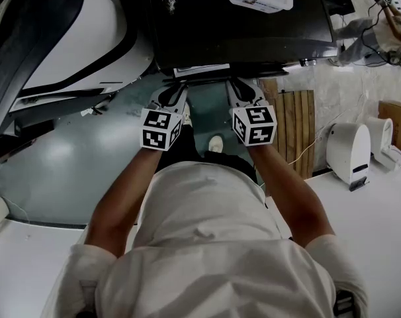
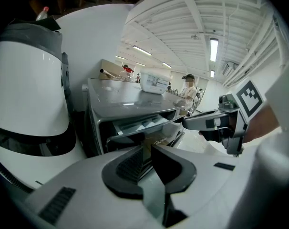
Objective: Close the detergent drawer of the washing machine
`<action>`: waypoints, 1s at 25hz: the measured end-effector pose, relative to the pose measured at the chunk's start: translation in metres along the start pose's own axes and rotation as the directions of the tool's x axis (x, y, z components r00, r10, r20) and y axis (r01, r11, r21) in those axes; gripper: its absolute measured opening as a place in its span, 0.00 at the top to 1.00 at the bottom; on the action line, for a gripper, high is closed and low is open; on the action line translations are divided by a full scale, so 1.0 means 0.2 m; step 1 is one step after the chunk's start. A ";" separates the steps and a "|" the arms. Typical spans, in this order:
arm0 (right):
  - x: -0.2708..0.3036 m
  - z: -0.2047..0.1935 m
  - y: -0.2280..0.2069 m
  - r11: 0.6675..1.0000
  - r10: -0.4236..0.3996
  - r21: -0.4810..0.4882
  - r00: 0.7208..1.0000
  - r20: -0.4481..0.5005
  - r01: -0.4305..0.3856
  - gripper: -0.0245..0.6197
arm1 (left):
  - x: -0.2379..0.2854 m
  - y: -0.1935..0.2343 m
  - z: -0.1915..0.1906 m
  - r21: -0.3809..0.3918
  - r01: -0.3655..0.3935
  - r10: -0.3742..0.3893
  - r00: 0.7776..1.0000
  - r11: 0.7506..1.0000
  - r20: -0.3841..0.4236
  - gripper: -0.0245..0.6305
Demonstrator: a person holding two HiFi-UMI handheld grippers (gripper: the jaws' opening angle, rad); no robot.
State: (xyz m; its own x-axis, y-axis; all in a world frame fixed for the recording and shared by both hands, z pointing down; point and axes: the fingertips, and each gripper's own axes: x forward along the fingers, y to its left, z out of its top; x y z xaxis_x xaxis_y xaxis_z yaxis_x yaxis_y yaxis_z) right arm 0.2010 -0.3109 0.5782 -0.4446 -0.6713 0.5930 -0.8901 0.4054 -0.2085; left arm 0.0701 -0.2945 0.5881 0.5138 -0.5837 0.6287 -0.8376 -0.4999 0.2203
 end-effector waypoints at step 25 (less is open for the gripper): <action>0.11 0.09 -0.05 0.999 -0.028 0.026 0.999 -0.020 0.029 0.90 | 0.10 0.09 0.08 0.001 0.033 -0.033 0.999 0.999 -0.032 0.93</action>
State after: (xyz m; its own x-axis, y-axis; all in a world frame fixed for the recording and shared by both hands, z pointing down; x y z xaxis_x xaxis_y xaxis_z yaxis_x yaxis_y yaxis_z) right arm 0.1975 -0.3409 0.5791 -0.4173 -0.6701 0.6139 -0.9048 0.3698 -0.2113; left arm 0.0670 -0.3252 0.5926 0.5351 -0.5461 0.6445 -0.8199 -0.5196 0.2404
